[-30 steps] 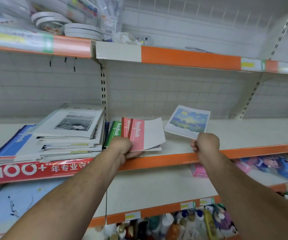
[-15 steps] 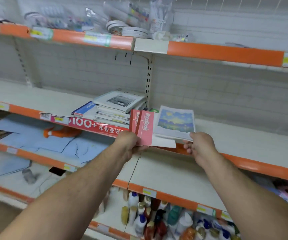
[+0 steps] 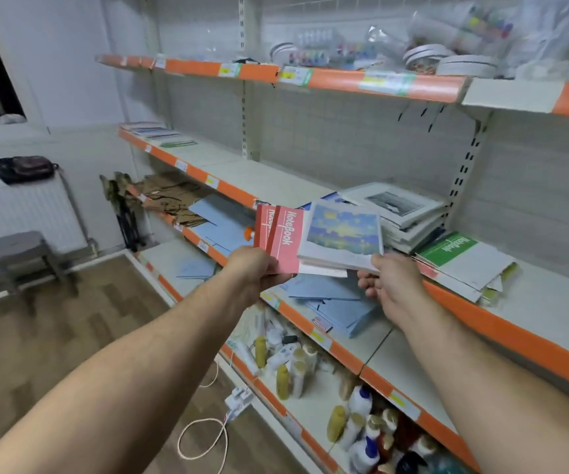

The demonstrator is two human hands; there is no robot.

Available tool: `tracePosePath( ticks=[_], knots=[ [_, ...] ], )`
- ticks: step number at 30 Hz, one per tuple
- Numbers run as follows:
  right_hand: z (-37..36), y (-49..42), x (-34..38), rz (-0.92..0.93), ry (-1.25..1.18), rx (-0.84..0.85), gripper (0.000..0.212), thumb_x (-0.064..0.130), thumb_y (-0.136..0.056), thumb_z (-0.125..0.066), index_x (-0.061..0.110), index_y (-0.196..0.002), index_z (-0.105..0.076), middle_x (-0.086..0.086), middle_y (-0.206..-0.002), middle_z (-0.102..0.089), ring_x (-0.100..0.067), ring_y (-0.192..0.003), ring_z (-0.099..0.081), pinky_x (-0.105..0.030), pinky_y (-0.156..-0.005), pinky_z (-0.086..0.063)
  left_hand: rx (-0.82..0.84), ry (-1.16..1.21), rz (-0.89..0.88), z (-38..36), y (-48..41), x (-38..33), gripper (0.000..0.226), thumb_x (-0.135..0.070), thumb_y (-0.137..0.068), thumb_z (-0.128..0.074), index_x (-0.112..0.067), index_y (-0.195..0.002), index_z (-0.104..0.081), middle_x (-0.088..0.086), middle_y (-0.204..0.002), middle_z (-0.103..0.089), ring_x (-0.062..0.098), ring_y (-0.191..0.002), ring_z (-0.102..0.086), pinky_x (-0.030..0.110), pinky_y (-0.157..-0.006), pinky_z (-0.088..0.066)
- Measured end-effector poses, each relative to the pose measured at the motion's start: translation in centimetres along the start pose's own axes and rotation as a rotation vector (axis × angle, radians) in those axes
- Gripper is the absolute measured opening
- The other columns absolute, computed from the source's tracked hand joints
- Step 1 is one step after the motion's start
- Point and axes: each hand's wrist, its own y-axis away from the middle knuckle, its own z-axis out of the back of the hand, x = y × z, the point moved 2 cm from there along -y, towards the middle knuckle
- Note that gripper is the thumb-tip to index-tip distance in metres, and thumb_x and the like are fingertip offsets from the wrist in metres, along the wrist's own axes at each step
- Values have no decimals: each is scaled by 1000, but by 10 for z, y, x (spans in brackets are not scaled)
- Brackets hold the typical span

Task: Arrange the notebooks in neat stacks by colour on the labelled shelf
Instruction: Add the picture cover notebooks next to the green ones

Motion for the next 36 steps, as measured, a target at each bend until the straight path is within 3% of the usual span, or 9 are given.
tracePosePath(
  ticks=[3,8,15,18,20,24,29,36],
  knots=[
    [-56,-13,-4,-12,36,80,23,9,-104,-39,7,-88,-57,-12,-68,-57,-13,-42,-50,-19,-36,-34,-72,41,2,45,-23,-12,22,14,-95,-41,4,-113,-49,23,-105,-62,36,-82,-68,26,-47,-55],
    [-154,-36,-5,-15,79,172,24,9,-104,-38,5,-89,-55,-13,-68,-57,-15,-45,-50,-20,-36,-36,-152,74,11,119,-72,-39,24,12,-95,-41,4,-117,-48,23,-113,-63,34,-81,-69,26,-46,-56],
    [-291,-72,-4,-8,113,243,25,9,-104,-37,9,-85,-53,-13,-67,-55,-15,-45,-49,-19,-34,-35,-225,148,-25,216,-135,-87,28,14,-95,-39,2,-117,-51,18,-97,-62,33,-82,-66,34,-57,-60],
    [-340,-88,-8,-20,124,276,25,9,-104,-36,6,-88,-56,-12,-67,-56,-15,-45,-50,-20,-35,-35,-283,186,-23,256,-159,-103,23,14,-96,-38,0,-108,-52,20,-100,-63,39,-94,-66,31,-50,-60],
    [-369,-99,-10,-30,131,293,24,10,-104,-36,5,-92,-56,-12,-68,-56,-16,-47,-49,-20,-34,-35,-302,219,-16,280,-176,-110,23,14,-96,-38,-3,-98,-53,18,-95,-65,36,-89,-67,31,-50,-60],
    [-422,-128,-13,-36,150,319,24,12,-104,-38,8,-89,-56,-11,-67,-57,-15,-46,-49,-21,-36,-36,-368,258,-21,316,-215,-125,24,15,-95,-39,-4,-96,-54,17,-91,-65,32,-79,-67,30,-47,-59],
    [-485,-172,-11,-47,165,374,28,8,-103,-37,9,-81,-55,-11,-66,-55,-16,-48,-47,-26,-45,-33,-421,277,-12,353,-278,-142,24,12,-95,-42,-5,-101,-57,17,-99,-70,31,-85,-71,34,-55,-61],
    [-583,-269,5,-48,151,472,28,7,-100,-36,8,-81,-56,-11,-65,-54,-17,-47,-47,-26,-45,-32,-510,244,-35,389,-383,-197,25,10,-96,-45,1,-117,-53,20,-107,-69,32,-89,-70,31,-51,-59]
  ],
)
